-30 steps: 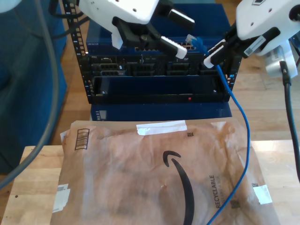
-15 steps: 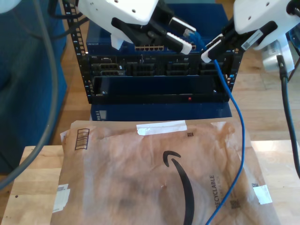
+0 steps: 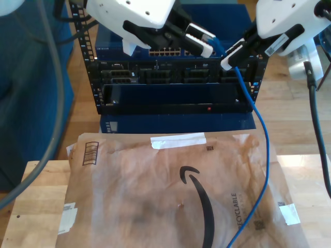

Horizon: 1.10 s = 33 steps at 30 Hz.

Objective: Grab the cable and plug it in

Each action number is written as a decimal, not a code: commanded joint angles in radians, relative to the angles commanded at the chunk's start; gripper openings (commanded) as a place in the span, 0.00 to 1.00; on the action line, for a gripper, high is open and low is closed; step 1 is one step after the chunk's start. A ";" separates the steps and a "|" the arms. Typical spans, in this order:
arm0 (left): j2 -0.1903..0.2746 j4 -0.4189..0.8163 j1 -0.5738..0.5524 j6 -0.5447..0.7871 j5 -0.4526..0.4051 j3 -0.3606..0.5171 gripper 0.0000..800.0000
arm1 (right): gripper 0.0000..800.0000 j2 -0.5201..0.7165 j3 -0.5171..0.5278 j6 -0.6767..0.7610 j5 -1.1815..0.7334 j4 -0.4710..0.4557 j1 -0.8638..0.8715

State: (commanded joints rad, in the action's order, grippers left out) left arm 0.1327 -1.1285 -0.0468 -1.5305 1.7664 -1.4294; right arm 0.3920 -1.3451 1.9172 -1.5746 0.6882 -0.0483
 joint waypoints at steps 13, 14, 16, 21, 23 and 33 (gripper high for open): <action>0.002 0.003 0.005 -0.005 0.009 -0.009 0.00 | 1.00 0.018 -0.064 -0.100 0.002 -0.006 -0.012; 0.002 0.003 0.011 -0.009 0.009 -0.009 0.00 | 1.00 0.026 -0.078 -0.100 0.002 -0.006 -0.012; 0.000 0.000 0.031 -0.023 0.017 -0.009 0.00 | 1.00 0.031 -0.097 -0.121 0.002 -0.008 -0.012; -0.048 -0.106 0.072 -0.132 0.137 -0.009 0.00 | 1.00 0.037 -0.081 -0.144 -0.002 -0.003 -0.012; -0.077 -0.157 0.117 -0.152 0.166 -0.011 0.00 | 1.00 0.037 -0.089 -0.146 0.002 0.000 -0.012; -0.133 -0.198 0.155 -0.230 0.252 -0.011 0.00 | 1.00 0.077 -0.146 -0.184 0.005 0.002 -0.043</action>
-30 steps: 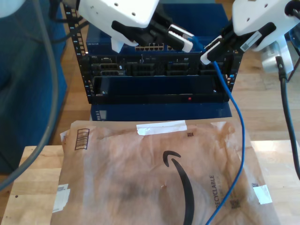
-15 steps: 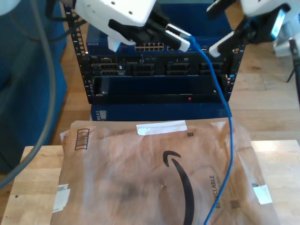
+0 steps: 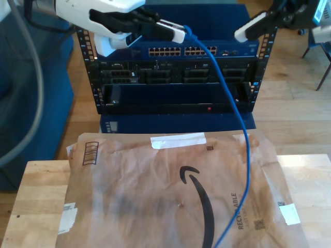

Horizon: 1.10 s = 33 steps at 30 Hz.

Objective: Grab the cable and plug it in

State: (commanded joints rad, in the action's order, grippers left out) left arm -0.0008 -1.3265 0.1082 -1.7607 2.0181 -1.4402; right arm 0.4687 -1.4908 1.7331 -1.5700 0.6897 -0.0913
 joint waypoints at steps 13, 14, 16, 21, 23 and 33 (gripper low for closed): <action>-0.060 -0.097 0.028 -0.089 0.103 0.000 0.00 | 0.99 0.189 0.308 -0.215 0.503 -0.003 -0.106; -0.060 -0.097 0.028 -0.098 0.107 0.000 0.00 | 0.99 0.203 0.341 -0.236 0.551 -0.003 -0.133; -0.063 -0.095 0.031 -0.109 0.120 0.002 0.00 | 0.99 0.233 0.391 -0.265 0.617 -0.003 -0.190; -0.091 -0.104 0.068 -0.112 0.149 0.005 0.00 | 0.99 0.339 0.503 -0.322 0.710 -0.003 -0.250; -0.100 -0.117 0.072 -0.112 0.157 0.005 0.00 | 0.99 0.377 0.542 -0.344 0.740 -0.003 -0.256; -0.100 -0.170 0.074 -0.127 0.178 0.015 0.01 | 0.99 0.445 0.646 -0.376 0.832 -0.003 -0.311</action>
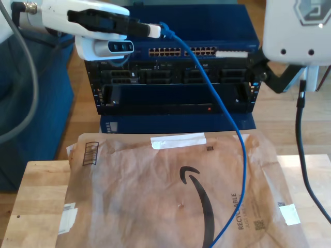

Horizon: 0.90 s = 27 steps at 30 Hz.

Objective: Grab the cable and plug it in

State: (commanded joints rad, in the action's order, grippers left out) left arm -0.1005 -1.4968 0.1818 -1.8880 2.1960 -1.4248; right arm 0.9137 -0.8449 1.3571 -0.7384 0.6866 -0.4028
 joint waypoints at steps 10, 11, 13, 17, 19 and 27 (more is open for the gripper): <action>0.000 -0.020 -0.005 0.005 0.031 0.009 0.01 | 0.98 -0.040 0.029 -0.097 0.120 0.000 -0.063; 0.000 -0.021 -0.005 0.003 0.032 0.009 0.01 | 0.98 -0.055 0.032 -0.103 0.141 0.000 -0.084; 0.000 -0.021 -0.005 0.003 0.032 0.009 0.01 | 0.98 -0.089 0.037 -0.115 0.198 -0.005 -0.149; 0.002 -0.025 -0.005 0.005 0.035 0.009 0.02 | 0.97 -0.109 0.078 -0.124 0.347 -0.021 -0.235; 0.002 -0.026 -0.005 0.005 0.037 0.009 0.02 | 0.97 -0.112 0.089 -0.123 0.390 -0.021 -0.239; 0.002 -0.074 -0.002 0.005 0.052 0.029 0.02 | 0.97 -0.110 0.130 -0.115 0.535 -0.017 -0.256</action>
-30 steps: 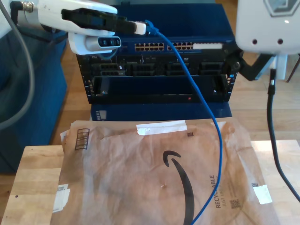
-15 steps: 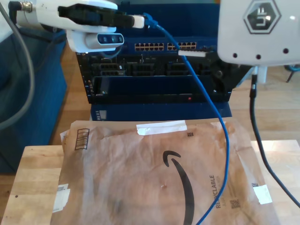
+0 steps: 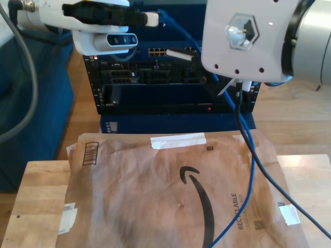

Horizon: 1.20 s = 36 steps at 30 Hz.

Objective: Grab the cable and plug it in

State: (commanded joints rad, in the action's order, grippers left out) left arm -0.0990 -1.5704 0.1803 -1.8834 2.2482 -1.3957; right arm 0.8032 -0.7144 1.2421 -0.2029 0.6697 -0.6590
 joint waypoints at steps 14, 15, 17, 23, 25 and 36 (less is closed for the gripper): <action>0.002 -0.025 0.003 0.002 0.026 0.017 0.03 | 0.48 0.000 0.003 0.066 0.014 0.003 -0.029; 0.002 -0.026 0.003 0.002 0.026 0.018 0.03 | 0.46 0.000 0.003 0.068 0.014 0.003 -0.028; 0.002 -0.026 0.003 0.002 0.028 0.017 0.03 | 0.42 0.000 0.003 0.068 0.015 0.003 -0.028; 0.002 -0.026 0.003 0.002 0.028 0.018 0.03 | 0.27 0.006 0.005 0.071 0.015 0.005 -0.028; 0.002 -0.026 0.003 0.002 0.028 0.018 0.03 | 0.21 0.008 0.005 0.071 0.015 0.005 -0.031; 0.002 -0.026 0.003 0.002 0.029 0.017 0.03 | 0.14 0.008 0.011 0.072 0.015 0.006 -0.035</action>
State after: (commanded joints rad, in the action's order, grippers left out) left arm -0.0974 -1.5965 0.1834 -1.8819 2.2774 -1.3788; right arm 0.8109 -0.7037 1.3142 -0.1876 0.6759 -0.6943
